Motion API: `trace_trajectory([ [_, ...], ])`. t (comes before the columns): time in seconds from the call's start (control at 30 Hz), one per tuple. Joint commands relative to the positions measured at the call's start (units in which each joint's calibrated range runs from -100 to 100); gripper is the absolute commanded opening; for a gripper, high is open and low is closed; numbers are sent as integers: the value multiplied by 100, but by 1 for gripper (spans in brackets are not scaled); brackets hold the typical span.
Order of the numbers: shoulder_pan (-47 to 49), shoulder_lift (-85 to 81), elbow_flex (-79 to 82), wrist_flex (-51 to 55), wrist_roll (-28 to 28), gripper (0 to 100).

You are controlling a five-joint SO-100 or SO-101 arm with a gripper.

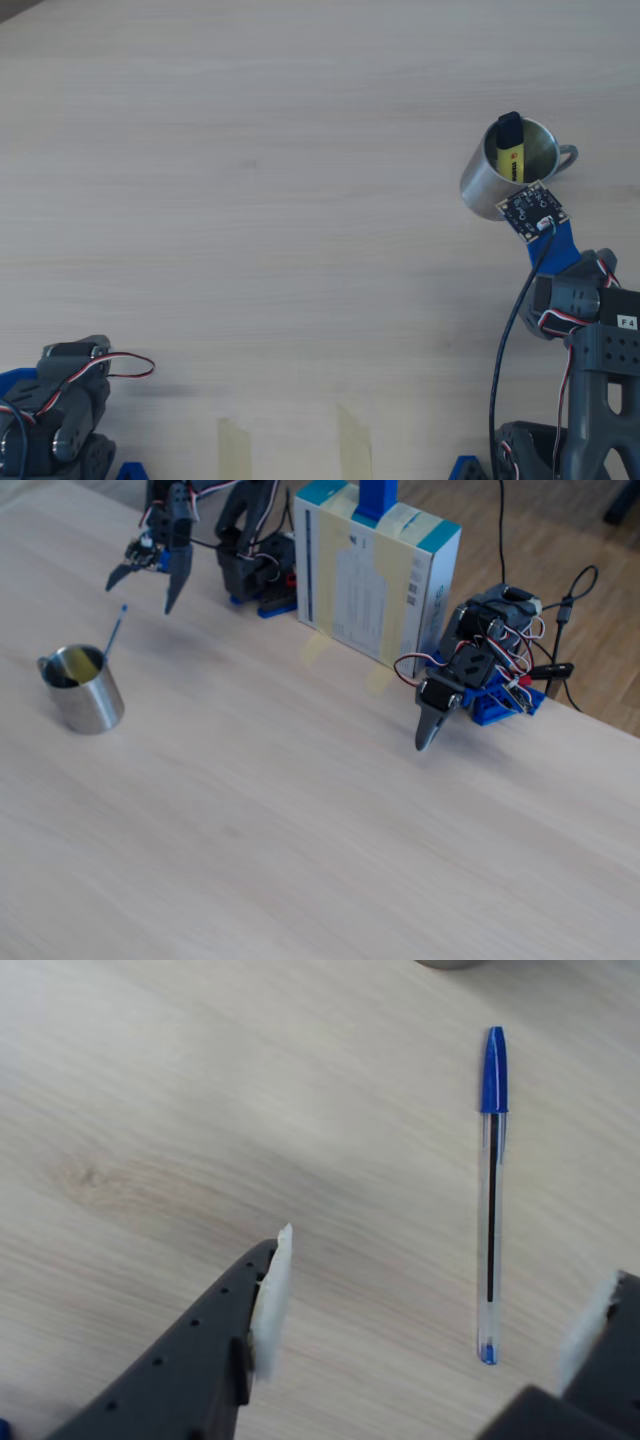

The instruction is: Grab the blue pen and put it in the silver cup.

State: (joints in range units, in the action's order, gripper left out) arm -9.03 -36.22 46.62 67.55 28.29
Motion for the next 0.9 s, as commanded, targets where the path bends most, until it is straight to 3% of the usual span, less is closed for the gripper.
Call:
trace_trajectory([
  [0.0, -13, 231, -376, -84, -77, 42],
  [0.7, -607, 1320, -802, -316, -35, 42],
  [0.87, -781, 1569, -784, -779, -40, 42],
])
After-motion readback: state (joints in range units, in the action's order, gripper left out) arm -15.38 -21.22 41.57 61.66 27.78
